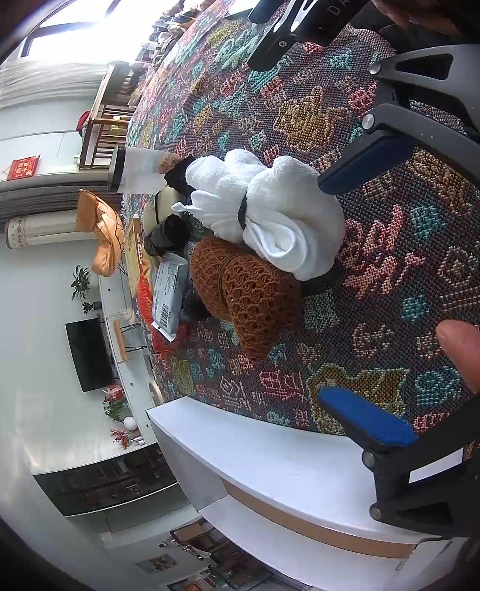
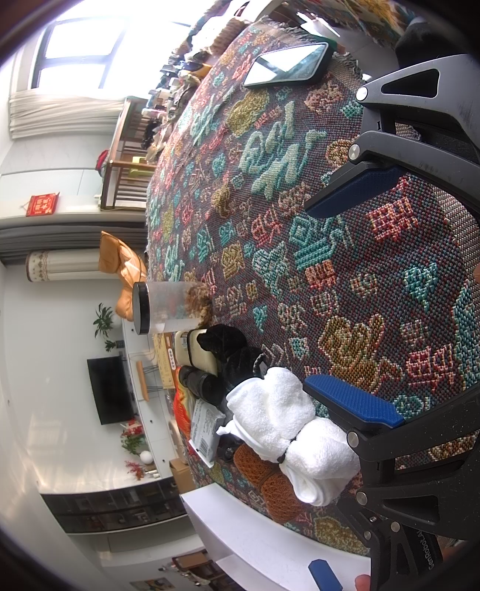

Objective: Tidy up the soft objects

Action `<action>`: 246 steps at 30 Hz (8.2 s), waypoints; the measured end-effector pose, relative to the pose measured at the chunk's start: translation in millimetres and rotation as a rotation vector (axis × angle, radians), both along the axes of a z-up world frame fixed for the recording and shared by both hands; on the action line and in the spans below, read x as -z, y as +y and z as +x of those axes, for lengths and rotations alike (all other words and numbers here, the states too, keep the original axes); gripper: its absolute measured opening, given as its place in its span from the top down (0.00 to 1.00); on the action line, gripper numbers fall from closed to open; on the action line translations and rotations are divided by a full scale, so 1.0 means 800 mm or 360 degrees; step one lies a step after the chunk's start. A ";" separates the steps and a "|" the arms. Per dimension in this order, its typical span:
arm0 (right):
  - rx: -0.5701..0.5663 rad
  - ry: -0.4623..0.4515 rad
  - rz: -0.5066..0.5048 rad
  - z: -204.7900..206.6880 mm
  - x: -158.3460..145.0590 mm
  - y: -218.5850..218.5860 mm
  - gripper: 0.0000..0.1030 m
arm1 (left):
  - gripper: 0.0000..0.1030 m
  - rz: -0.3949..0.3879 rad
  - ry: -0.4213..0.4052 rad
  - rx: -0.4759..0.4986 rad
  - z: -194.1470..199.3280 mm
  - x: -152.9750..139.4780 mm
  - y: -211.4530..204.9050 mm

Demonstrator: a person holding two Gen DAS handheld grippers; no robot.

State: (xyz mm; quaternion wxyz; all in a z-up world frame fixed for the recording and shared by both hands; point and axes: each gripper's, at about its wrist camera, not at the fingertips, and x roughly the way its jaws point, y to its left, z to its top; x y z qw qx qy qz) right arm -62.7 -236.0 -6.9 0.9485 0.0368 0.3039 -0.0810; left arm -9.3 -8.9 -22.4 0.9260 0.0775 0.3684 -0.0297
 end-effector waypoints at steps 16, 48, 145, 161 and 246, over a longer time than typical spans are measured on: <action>0.0000 0.0003 0.0003 0.001 0.001 -0.001 0.14 | 0.00 0.0010 0.0020 0.0004 -0.001 0.008 0.000; 0.0000 0.0008 0.0011 0.002 0.002 -0.004 0.14 | 0.00 0.0033 0.0059 0.0002 0.001 0.016 0.001; 0.0110 0.0388 0.0440 0.025 0.045 -0.026 0.14 | 0.00 -0.0170 0.0312 0.0090 0.127 0.081 0.024; 0.0108 0.0398 0.0425 0.028 0.049 -0.024 0.13 | 0.00 -0.0170 0.0312 0.0090 0.126 0.081 0.025; 0.0106 0.0407 0.0422 0.029 0.051 -0.022 0.12 | 0.00 -0.0170 0.0311 0.0090 0.126 0.081 0.024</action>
